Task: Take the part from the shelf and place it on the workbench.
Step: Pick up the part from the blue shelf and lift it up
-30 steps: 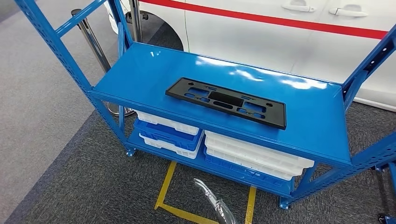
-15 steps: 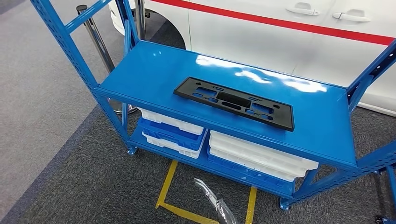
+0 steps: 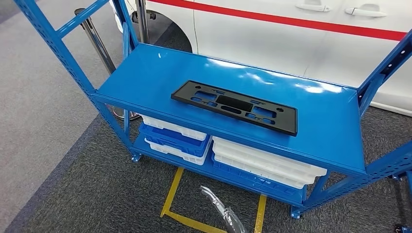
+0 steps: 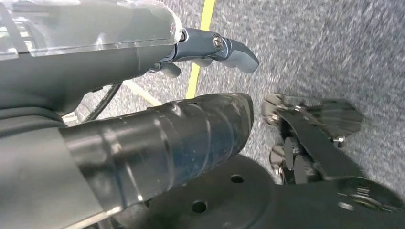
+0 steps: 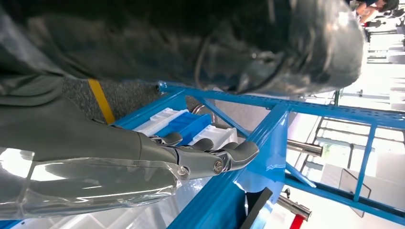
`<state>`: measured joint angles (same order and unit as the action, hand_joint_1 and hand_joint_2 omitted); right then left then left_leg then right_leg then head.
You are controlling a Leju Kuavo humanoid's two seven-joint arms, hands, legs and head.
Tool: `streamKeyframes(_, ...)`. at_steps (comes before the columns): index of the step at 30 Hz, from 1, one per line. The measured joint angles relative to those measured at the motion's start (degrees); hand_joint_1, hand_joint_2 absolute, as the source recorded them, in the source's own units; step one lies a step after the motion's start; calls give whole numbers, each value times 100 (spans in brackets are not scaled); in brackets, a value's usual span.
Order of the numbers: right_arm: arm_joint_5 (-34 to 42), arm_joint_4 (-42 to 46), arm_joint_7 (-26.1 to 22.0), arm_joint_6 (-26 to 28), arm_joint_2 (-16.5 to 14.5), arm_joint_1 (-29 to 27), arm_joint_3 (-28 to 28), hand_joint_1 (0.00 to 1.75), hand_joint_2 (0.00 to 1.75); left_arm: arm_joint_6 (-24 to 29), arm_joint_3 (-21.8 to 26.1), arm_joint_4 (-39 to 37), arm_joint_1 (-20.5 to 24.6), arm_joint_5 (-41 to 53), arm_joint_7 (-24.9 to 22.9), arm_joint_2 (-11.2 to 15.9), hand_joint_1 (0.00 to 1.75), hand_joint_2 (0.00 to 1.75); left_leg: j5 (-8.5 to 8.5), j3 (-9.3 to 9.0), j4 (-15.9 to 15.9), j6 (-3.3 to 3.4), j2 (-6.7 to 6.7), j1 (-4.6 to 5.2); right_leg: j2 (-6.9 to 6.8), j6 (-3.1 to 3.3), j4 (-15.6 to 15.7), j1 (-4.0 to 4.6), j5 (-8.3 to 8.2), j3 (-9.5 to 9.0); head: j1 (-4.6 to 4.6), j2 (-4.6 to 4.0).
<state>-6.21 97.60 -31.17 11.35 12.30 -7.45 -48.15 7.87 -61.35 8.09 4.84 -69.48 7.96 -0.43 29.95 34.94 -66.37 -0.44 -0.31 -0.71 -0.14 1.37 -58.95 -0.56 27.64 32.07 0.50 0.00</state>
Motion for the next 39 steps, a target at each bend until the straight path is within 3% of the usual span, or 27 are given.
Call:
streamKeyframes(2, 0, 1, 4, -23, -1, 5, 0, 0, 0, -5, -15, -1, 7, -18, -17, 14, 0, 0, -233, -299, 653, 53, 0, 26, 6, -35, -10, 17, 13, -8, 1, 0)
streamKeyframes(3, 1, 1, 6, -40, -2, 8, 0, 0, 0, -9, -21, -2, 11, -27, -26, 20, 0, 0, -245, -351, 782, 70, -2, 40, 6, -57, -13, 23, 14, 0, 1, 0)
streamKeyframes(7, 7, 8, 10, -93, 0, 22, 1, 0, 0, -20, -29, -2, 2, -52, -51, 22, 0, 0, -282, -382, 883, 171, 1, 13, 11, -171, -108, 30, 95, 36, 5, 0)
streamKeyframes(8, 7, 12, 10, -96, 1, 24, 1, 0, 0, -22, -30, -2, 1, -54, -55, 23, 0, 0, -300, -391, 911, 207, 7, -4, 13, -196, -306, 29, 229, 122, 5, 0)
streamKeyframes(10, 9, 19, 11, -97, 4, 27, 1, 0, 0, -25, -31, -2, 4, -55, -57, 26, 0, 0, -308, -390, 919, 242, 18, -2, 14, -227, -1001, 9, 600, 448, 7, 0)
streamKeyframes(11, 10, 19, 11, -97, 4, 27, 1, 0, 0, -28, -31, -2, 4, -56, -58, 27, 0, 0, -306, -388, 916, 246, 19, 1, 14, -239, -1359, -3, 731, 621, 7, 0)
streamKeyframes(12, 11, 19, 11, -97, 5, 27, 1, 0, 0, -31, -31, -2, 2, -57, -58, 27, 0, 0, -303, -389, 913, 246, 19, 3, 14, -250, -1568, -14, 760, 727, 7, 0)
streamKeyframes(13, 11, 19, 11, -97, 5, 27, 1, 0, 0, -33, -31, -2, 0, -58, -59, 27, 0, 0, -298, -391, 905, 242, 16, 3, 13, -257, -1565, -24, 671, 733, 7, 0)
streamKeyframes(14, 11, 19, 11, -97, 5, 27, 1, 0, 0, -35, -31, -2, 0, -60, -60, 27, 0, 0, -290, -396, 893, 232, 10, 0, 12, -260, -1337, -36, 487, 631, 7, 0)
streamKeyframes(15, 11, 19, 11, -97, 5, 27, 1, 0, 0, -35, -31, -2, 0, -61, -60, 26, 0, 0, -275, -399, 874, 218, 3, -2, 12, -257, -957, -47, 265, 454, 8, 0)
streamKeyframes(17, 11, 19, 13, -99, 3, 30, 0, 0, 0, -37, -31, -2, 5, -61, -60, 25, 0, 0, -233, -381, 816, 160, -10, 18, 18, -234, -292, -42, 21, 156, 7, 0)
streamKeyframes(18, 11, 20, 13, -100, 2, 31, 0, 0, 0, -37, -31, -2, 6, -61, -60, 26, 0, 0, -219, -369, 794, 131, -13, 30, 25, -215, -138, -35, -4, 97, 5, 0)
streamKeyframes(22, 11, 26, 13, -102, -1, 31, 0, 0, 0, -38, -31, -3, 10, -61, -60, 28, 0, 0, -147, -340, 726, 5, -7, 12, 36, -81, -73, -23, -8, 93, 2, 0)
streamKeyframes(24, 11, 29, 15, -124, -5, 37, 0, 0, 0, -48, -31, -3, 10, -66, -60, 29, 0, 0, 143, -143, 279, -45, 0, 3, 14, -21, -49, -32, -20, 87, 2, 0)
streamKeyframes(26, 12, 26, 34, -209, -14, 60, 0, 0, 0, -84, -31, -3, 7, -82, -58, 31, 0, 0, 500, 213, -486, -70, 1, 0, -2, 8, -51, -16, -19, 98, 1, 0)
streamKeyframes(27, 12, 22, 53, -271, -24, 79, 1, 0, 0, -104, -31, -4, 4, -92, -58, 33, 0, 0, 575, 344, -765, -73, 2, 0, -6, 12, -53, -7, -18, 99, 2, 0)
streamKeyframes(28, 11, 17, 71, -333, -36, 98, 3, 0, 0, -120, -32, -4, 2, -100, -57, 37, 0, 0, 534, 378, -838, -66, 1, 1, -4, 15, -55, 1, -17, 96, 1, 0)
streamKeyframes(29, 6, 14, 86, -388, -50, 115, 8, 0, 0, -132, -32, -4, 1, -105, -57, 47, 0, 0, 387, 306, -689, -49, 2, 2, -1, 16, -57, 7, -15, 86, 1, 0)
streamKeyframes(31, -11, 12, 96, -468, -83, 136, 25, 0, 0, -154, -34, -6, 4, -113, -51, 76, 0, 0, -16, -69, 93, 21, 3, 18, 6, 11, -58, 20, -7, 61, 1, 0)
streamKeyframes(33, -41, 12, 98, -511, -109, 152, 40, 0, 0, -176, -39, -13, 12, -128, -42, 103, 0, 0, -203, -339, 691, 85, 3, 50, 8, -22, -63, 32, -5, 65, 2, 0)
streamKeyframes(37, -75, 14, 97, -538, -139, 168, 65, 0, 0, -192, -60, -17, 10, -154, -37, 115, 0, 0, -251, -400, 868, 169, 6, 43, 10, -142, -78, 33, 14, 82, 4, 0)
streamKeyframes(39, -84, 14, 89, -546, -145, 174, 72, 0, 0, -195, -66, -17, 12, -157, -34, 115, 0, 0, -297, -427, 935, 228, 19, 8, 15, -192, -436, 32, 257, 237, 10, 0)
